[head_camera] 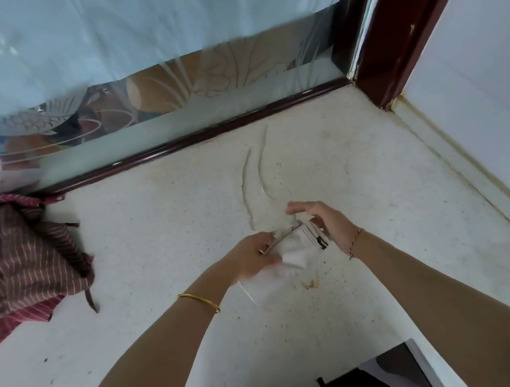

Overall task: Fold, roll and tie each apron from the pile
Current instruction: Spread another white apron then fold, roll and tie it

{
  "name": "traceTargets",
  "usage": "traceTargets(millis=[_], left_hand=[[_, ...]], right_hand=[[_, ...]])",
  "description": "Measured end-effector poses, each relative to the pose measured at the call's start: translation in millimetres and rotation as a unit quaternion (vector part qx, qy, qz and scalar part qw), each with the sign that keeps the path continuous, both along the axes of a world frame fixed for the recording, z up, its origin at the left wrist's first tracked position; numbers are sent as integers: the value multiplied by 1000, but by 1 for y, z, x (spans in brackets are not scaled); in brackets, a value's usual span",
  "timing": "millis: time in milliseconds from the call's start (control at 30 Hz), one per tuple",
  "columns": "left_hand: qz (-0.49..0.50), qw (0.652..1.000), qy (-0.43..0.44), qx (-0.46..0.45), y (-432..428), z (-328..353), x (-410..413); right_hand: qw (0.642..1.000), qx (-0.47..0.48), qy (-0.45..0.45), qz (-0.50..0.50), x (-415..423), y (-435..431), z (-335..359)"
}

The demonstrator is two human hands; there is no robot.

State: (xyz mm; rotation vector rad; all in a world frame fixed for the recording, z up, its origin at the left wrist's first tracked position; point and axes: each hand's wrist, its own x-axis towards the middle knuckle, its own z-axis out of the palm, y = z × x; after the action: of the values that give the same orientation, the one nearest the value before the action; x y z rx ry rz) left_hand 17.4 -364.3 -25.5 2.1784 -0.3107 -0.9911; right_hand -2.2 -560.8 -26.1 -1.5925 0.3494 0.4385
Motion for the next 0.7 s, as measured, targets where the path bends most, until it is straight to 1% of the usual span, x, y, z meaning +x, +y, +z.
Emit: traceTargets(millis=[33,100,167,233,267,333,400,500,533,600,700], left_hand=[[18,1000,13,-20,3,2,3],[66,995,50,-58,7,6,7],[120,983,92,-103,10,9,10],[160,970,113,-144,10,11,13],[172,968,106,-148,10,12,13],[187,971,79,-127,7,11,13],[217,966,72,-118,2,10,12],[265,955,57,-118,-7,9,10],[264,957,42,-112,-10,9,9],[247,964,14,-95,-14,10,6],[218,973,-2,-76,-16,9,6]], right_hand=[[999,19,12,-23,5,1,0],[998,-6,37,-40,9,5,5],[996,-82,25,-2,12,8,7],[997,-78,-16,0,10,8,5],[997,-72,-26,-8,7,9,5],[996,-80,-11,-25,3,12,3],[996,-89,2,-23,0,19,5],[997,-46,45,-41,-3,27,9],[998,-48,38,-36,-4,27,8],[995,-95,4,-25,-7,28,7],[991,-123,-31,-45,-8,27,5]])
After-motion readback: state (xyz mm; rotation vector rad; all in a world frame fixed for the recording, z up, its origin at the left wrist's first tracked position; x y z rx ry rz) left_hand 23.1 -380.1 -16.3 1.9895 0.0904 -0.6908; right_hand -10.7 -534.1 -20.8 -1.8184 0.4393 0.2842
